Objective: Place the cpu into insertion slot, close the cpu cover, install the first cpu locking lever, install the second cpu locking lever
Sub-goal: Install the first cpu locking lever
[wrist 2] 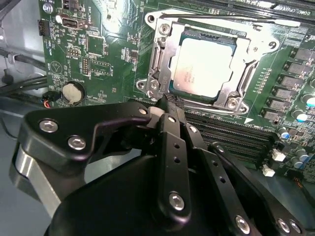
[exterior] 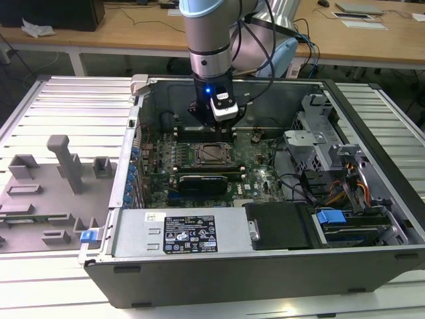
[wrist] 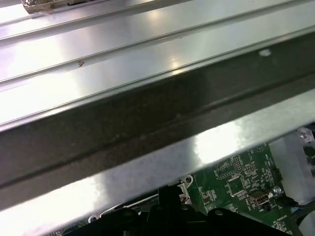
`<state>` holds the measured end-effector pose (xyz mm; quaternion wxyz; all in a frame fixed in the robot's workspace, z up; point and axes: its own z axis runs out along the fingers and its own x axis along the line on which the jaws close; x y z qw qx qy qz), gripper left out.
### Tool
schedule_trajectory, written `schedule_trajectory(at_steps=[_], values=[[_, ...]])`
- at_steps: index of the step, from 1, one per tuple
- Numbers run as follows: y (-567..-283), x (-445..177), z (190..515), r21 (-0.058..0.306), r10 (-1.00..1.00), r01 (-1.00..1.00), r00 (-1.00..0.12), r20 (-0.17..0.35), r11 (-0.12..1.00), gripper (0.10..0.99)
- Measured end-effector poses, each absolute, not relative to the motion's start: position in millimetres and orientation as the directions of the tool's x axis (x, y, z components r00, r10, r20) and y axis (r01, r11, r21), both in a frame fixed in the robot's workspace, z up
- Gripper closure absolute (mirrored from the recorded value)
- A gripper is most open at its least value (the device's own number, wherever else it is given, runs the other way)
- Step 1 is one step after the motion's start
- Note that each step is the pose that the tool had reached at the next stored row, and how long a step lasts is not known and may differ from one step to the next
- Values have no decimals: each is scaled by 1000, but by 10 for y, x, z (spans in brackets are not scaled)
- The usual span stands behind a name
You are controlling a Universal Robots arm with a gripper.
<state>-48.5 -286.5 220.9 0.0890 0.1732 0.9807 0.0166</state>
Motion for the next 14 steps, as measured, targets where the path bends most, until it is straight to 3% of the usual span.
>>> schedule_trajectory(at_steps=[14], values=[[-3085,-482,2187,17,343,342,-938,-46,940,980]])
